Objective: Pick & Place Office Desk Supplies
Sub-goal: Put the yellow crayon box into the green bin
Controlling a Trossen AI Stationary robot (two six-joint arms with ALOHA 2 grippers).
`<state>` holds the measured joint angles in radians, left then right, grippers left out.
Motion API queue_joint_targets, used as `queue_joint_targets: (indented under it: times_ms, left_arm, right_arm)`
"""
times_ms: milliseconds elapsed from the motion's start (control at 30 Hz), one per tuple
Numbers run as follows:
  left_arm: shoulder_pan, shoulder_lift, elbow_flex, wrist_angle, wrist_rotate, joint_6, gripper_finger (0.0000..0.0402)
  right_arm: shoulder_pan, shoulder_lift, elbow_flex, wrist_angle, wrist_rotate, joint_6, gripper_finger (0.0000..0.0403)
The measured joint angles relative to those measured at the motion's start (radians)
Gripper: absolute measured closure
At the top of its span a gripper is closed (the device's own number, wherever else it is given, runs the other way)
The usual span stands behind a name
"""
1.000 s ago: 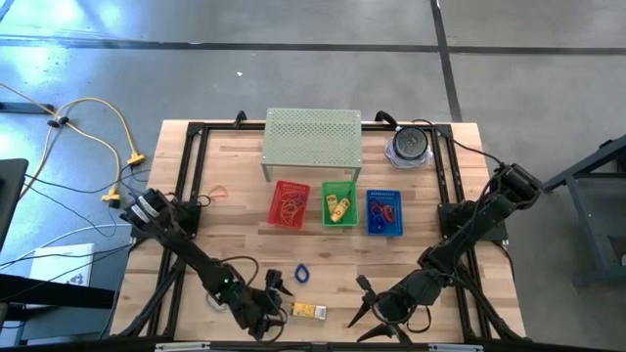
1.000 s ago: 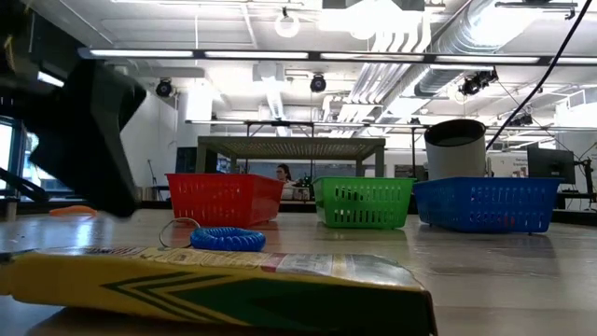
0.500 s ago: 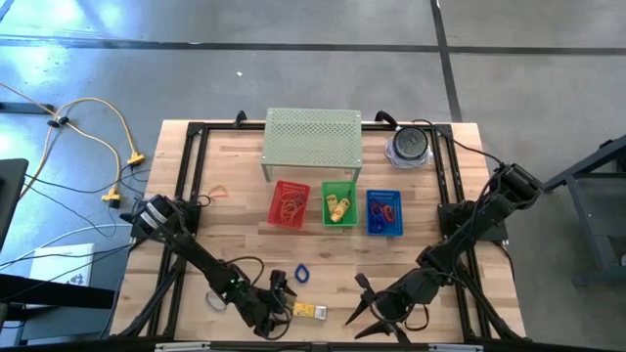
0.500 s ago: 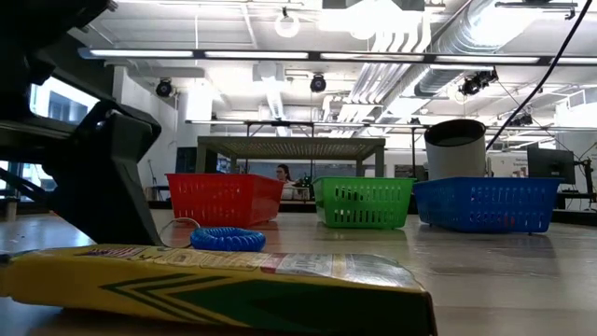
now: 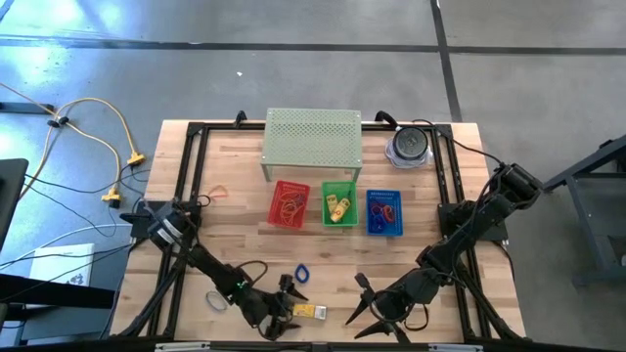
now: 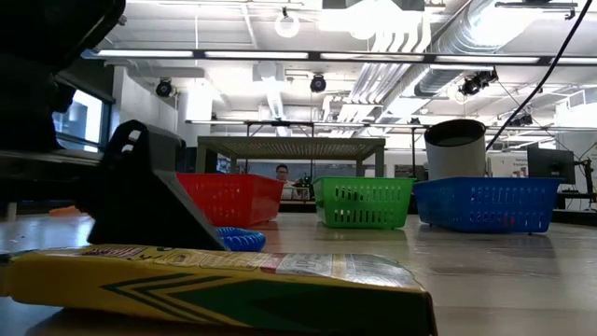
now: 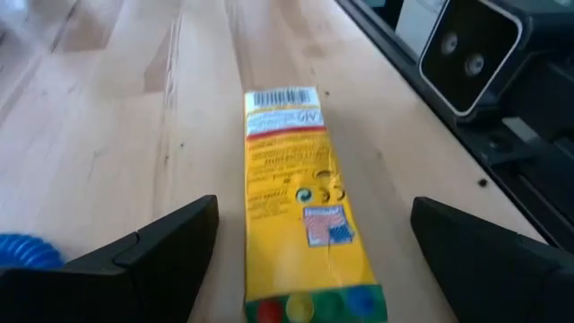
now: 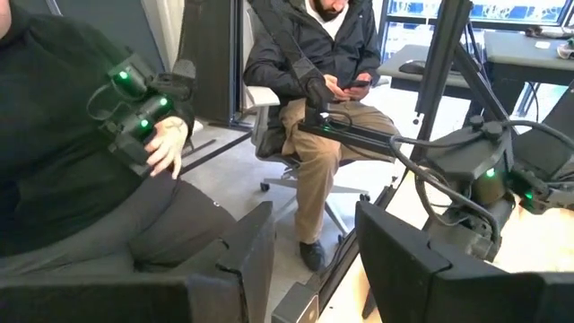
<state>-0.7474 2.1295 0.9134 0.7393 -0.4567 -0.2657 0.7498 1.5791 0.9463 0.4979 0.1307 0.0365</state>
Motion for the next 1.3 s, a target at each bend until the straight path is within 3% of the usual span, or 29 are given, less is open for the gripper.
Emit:
queue_joint_targets:
  times_ms: [533, 1000, 1300]
  left_arm:
    - [0.033, 0.086, 0.002, 0.056, -0.067, 0.01, 0.0055]
    - [0.049, 0.087, 0.001, 0.055, -0.036, 0.03, 0.0199]
    - [0.056, 0.072, -0.003, 0.107, -0.07, 0.053, 0.0283]
  right_arm:
    - [0.0, 0.0, 0.0, 0.007, -0.003, -0.004, 0.0257]
    - [0.0, 0.001, 0.0, 0.006, -0.003, -0.007, 0.0257]
    - [0.001, 0.001, 0.0, 0.006, -0.004, -0.007, 0.0257]
